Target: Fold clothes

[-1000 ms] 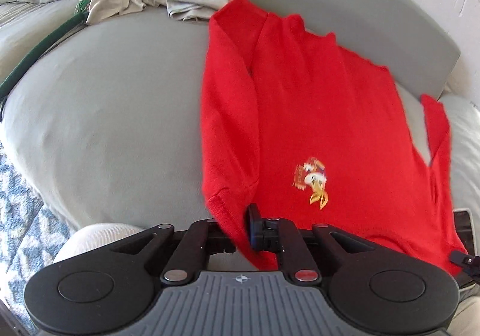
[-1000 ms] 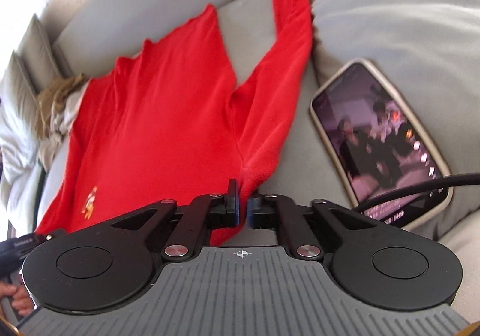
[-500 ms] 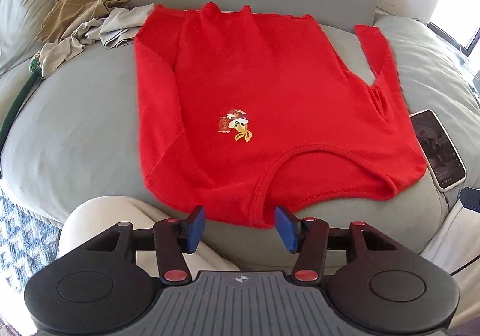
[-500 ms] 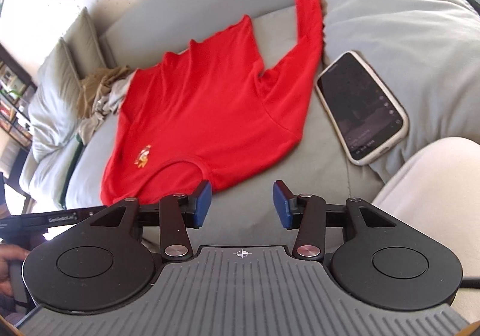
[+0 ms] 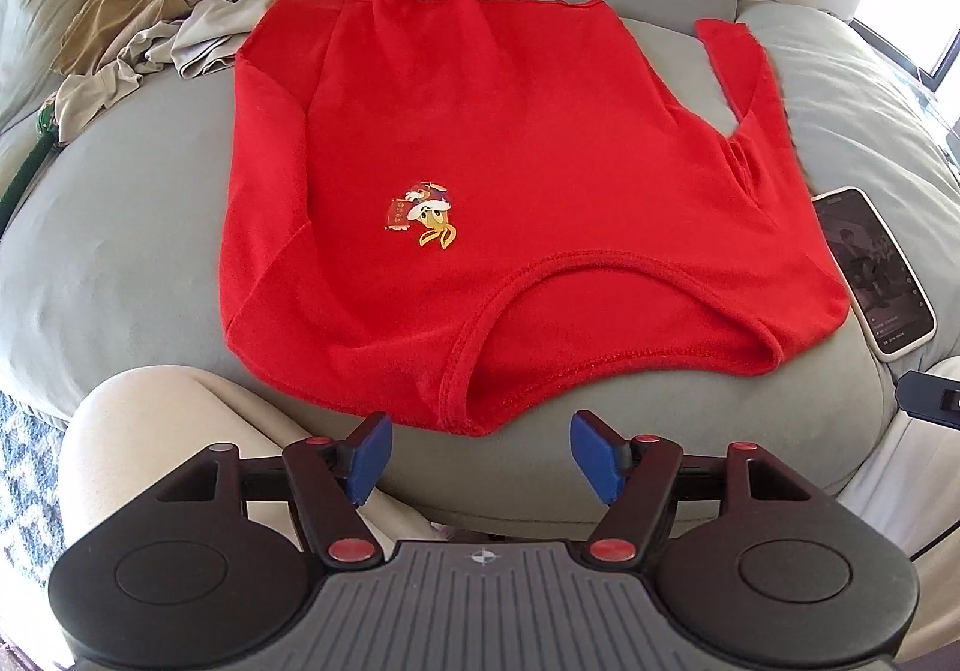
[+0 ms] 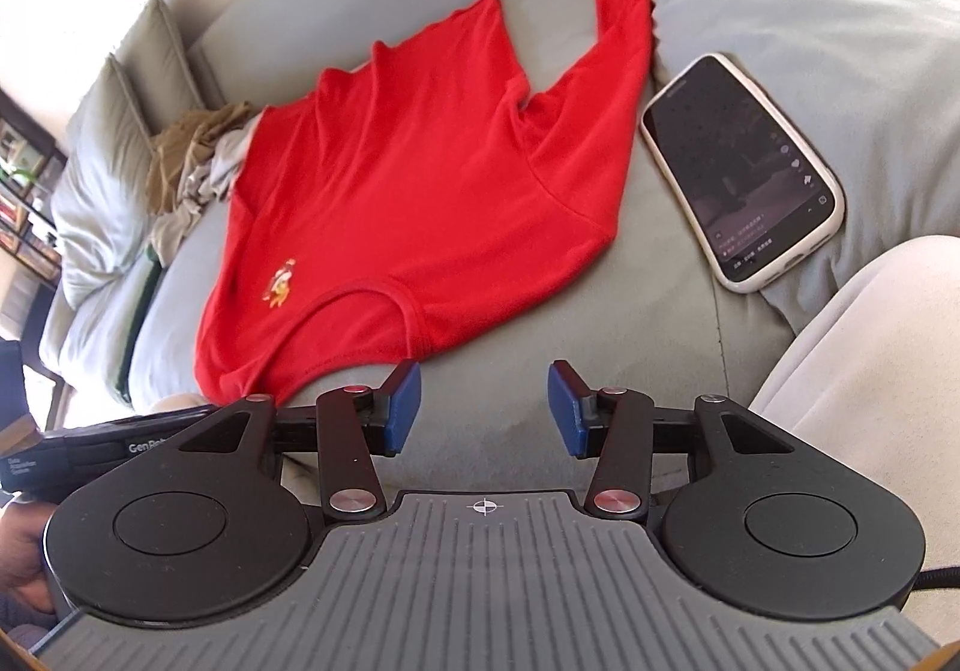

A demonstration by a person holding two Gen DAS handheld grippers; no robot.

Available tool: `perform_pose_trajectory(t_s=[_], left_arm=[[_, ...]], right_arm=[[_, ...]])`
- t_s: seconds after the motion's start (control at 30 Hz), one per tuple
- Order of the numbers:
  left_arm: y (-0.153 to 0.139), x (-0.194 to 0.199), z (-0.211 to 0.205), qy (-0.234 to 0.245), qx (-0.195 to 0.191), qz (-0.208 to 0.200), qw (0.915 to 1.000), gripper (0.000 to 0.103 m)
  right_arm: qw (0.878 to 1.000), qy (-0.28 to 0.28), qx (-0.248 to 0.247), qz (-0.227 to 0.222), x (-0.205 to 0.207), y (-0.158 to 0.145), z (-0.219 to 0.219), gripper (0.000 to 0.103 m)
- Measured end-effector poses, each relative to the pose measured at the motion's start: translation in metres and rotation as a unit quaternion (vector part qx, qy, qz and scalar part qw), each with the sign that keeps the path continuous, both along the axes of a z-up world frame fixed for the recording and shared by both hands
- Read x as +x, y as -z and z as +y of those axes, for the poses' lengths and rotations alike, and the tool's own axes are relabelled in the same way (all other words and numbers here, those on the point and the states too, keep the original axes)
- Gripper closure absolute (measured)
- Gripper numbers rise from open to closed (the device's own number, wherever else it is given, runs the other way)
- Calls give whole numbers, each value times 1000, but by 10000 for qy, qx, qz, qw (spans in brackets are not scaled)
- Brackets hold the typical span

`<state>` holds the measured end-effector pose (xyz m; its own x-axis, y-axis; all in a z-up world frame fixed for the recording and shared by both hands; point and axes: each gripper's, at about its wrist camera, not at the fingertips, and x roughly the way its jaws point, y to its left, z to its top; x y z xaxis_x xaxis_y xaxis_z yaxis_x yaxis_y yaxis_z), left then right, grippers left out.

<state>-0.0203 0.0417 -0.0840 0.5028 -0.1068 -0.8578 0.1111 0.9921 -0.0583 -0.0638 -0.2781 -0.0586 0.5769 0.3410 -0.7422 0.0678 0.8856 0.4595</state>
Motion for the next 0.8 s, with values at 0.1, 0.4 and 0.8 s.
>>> perform_pose_trajectory(t_s=[0.1,0.4,0.8], left_arm=[[0,1,1,-33,-75,-66,9999,37],[5,2,8,-50,-188,-104,9998,37],[-4,23,10,401,-213,-800,9958,45]], right_arm=[[10000,8,-16,0,1,1,0,54],[9988,4,-477,-75,10,12,6,72],[9680,-1613,-1774,-745,43,9,65,74]])
